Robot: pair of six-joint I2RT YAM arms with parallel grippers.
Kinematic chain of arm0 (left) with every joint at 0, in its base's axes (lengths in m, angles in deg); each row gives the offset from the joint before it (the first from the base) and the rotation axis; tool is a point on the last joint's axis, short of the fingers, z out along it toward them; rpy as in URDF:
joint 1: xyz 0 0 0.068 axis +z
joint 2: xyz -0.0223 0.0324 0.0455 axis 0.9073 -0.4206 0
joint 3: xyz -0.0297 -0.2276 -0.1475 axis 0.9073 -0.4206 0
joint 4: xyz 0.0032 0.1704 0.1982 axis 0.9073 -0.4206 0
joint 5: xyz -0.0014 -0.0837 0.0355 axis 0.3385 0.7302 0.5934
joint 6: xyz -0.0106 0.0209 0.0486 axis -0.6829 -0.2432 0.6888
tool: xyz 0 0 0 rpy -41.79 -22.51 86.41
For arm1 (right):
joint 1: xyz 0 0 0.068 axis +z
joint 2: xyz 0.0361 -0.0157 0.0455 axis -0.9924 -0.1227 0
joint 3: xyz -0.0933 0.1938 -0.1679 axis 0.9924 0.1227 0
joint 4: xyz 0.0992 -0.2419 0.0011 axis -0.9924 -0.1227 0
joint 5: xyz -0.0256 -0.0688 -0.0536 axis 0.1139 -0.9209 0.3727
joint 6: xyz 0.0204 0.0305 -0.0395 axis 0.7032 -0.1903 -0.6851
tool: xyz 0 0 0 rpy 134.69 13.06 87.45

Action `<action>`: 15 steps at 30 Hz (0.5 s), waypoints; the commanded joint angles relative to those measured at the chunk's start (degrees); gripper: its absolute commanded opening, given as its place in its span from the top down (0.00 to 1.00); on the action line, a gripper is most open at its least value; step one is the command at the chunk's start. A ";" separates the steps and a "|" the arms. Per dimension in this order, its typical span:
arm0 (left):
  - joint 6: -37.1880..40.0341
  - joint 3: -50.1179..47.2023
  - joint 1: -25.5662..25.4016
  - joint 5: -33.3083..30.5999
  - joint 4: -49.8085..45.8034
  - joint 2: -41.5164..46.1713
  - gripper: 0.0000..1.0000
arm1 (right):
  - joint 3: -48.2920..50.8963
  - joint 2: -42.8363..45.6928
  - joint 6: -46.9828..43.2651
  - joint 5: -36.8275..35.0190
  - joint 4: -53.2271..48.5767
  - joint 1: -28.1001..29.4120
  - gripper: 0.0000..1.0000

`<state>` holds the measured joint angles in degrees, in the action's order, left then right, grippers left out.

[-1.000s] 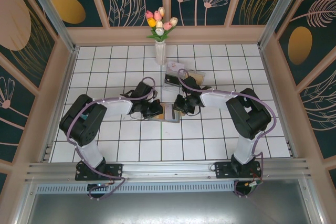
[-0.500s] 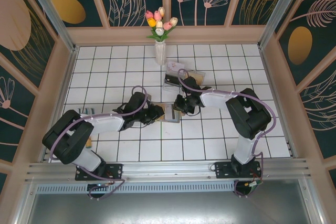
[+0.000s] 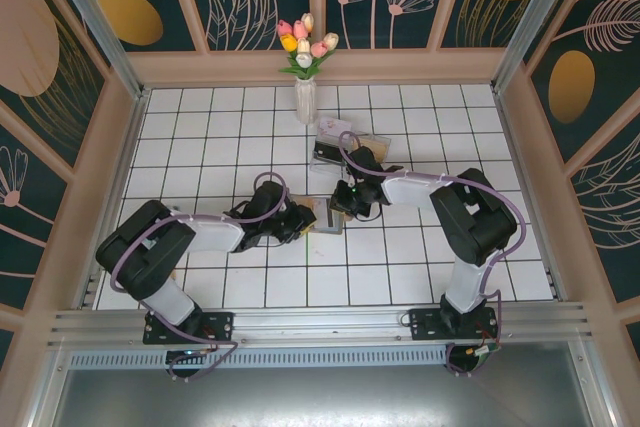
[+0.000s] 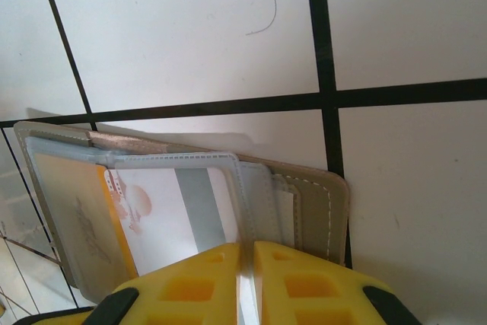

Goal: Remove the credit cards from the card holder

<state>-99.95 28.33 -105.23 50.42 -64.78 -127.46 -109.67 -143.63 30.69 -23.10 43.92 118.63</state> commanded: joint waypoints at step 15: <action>0.49 4.69 -0.40 -2.14 -8.04 -3.31 0.70 | 3.17 -2.57 -0.64 -1.71 -2.95 0.03 0.84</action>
<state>-100.30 31.61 -105.27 51.25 -68.30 -129.45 -109.45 -143.54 30.69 -22.99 44.34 118.52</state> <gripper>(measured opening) 0.302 0.155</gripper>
